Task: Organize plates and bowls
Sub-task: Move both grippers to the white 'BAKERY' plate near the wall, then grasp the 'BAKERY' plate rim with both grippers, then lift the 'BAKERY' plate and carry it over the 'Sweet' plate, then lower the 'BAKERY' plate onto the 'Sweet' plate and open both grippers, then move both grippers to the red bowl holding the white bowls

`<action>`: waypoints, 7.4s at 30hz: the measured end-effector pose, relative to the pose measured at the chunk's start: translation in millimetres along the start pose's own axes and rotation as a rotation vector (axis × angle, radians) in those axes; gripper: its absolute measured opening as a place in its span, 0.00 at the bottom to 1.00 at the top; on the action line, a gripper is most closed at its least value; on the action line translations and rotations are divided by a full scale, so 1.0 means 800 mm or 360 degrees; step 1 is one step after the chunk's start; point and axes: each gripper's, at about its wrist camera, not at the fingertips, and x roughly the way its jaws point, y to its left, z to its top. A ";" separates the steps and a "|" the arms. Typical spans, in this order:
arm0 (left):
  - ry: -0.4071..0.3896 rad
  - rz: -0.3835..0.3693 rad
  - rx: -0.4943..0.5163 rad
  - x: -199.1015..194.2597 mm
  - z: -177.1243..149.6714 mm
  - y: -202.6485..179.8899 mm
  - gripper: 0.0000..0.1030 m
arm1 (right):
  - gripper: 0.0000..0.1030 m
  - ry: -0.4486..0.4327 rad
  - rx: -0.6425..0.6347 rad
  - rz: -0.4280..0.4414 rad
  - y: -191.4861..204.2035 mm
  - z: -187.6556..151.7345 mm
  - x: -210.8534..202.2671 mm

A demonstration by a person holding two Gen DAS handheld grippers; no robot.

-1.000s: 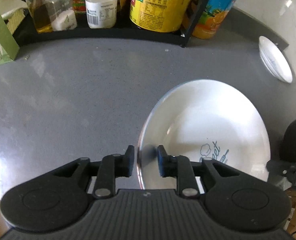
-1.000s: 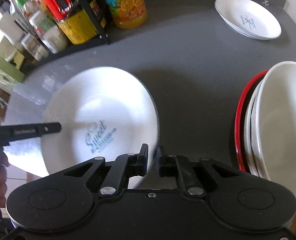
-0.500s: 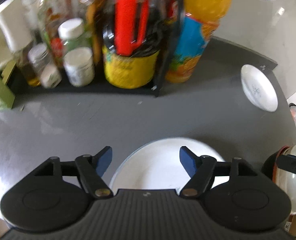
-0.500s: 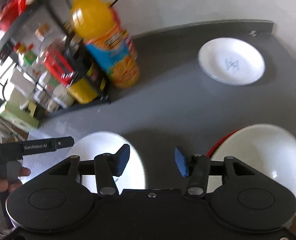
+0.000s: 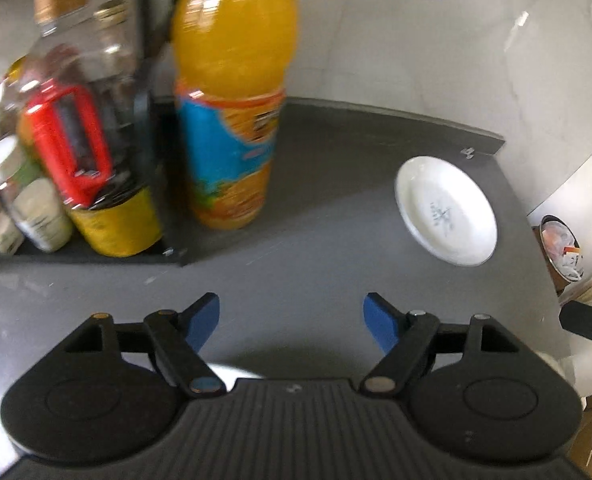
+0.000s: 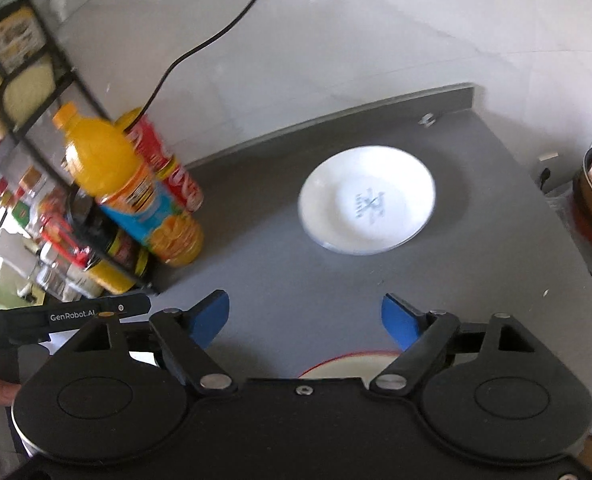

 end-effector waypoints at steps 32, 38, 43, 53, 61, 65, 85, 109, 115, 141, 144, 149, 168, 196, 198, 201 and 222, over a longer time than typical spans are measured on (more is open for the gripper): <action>0.0123 -0.0062 -0.0055 0.207 0.072 -0.142 0.55 | 0.47 0.0149 0.0082 0.0033 -0.191 0.075 0.181; 0.0139 -0.0049 -0.0089 0.234 0.079 -0.144 0.40 | 0.37 0.0151 0.0094 0.0039 -0.199 0.080 0.207; 0.0126 -0.0037 -0.0079 0.250 0.082 -0.153 0.27 | 0.24 0.0164 0.0133 0.0024 -0.204 0.083 0.224; 0.0081 -0.0076 -0.0041 0.247 0.086 -0.161 0.13 | 0.11 0.0112 0.0004 0.0073 -0.189 0.079 0.225; 0.0037 -0.0112 -0.0042 0.211 0.086 -0.156 0.11 | 0.11 0.0058 -0.0058 0.0097 -0.180 0.086 0.191; 0.0010 -0.0127 -0.0064 0.186 0.088 -0.149 0.11 | 0.12 0.0026 -0.0085 0.0106 -0.173 0.090 0.173; -0.0201 -0.0199 -0.0151 0.003 0.065 -0.065 0.11 | 0.12 -0.0194 -0.0258 0.0192 -0.070 0.077 0.025; -0.0185 -0.0172 -0.0193 -0.092 -0.062 0.073 0.11 | 0.12 -0.0155 -0.0294 0.0207 0.058 -0.066 -0.016; -0.0147 -0.0140 -0.0218 -0.098 -0.092 0.103 0.11 | 0.12 -0.0101 -0.0307 0.0216 0.083 -0.102 -0.009; 0.0053 -0.0017 -0.0376 -0.055 -0.186 0.196 0.11 | 0.12 0.0179 -0.0381 0.0210 0.140 -0.190 0.061; 0.0076 -0.0007 -0.0386 -0.049 -0.192 0.200 0.11 | 0.12 0.0206 -0.0397 0.0201 0.143 -0.195 0.068; 0.0098 -0.0005 -0.0371 -0.043 -0.192 0.202 0.11 | 0.12 0.0235 -0.0408 0.0180 0.144 -0.199 0.076; 0.0080 -0.0002 -0.0241 -0.030 -0.194 0.196 0.12 | 0.20 0.0307 -0.0430 0.0029 0.159 -0.202 0.088; 0.0132 -0.0025 -0.0029 -0.066 -0.159 0.167 0.71 | 0.30 0.0255 -0.0153 0.0000 0.142 -0.193 0.030; 0.0087 -0.0033 -0.0023 -0.079 -0.150 0.154 0.73 | 0.40 0.0193 -0.0148 0.0036 0.132 -0.186 0.009; 0.0046 -0.0031 -0.0023 -0.092 -0.140 0.133 0.75 | 0.49 0.0112 -0.0177 0.0053 0.115 -0.174 -0.020; -0.0053 -0.0069 -0.0053 -0.106 -0.132 -0.042 0.86 | 0.81 -0.0103 -0.0146 0.0047 -0.048 -0.115 -0.100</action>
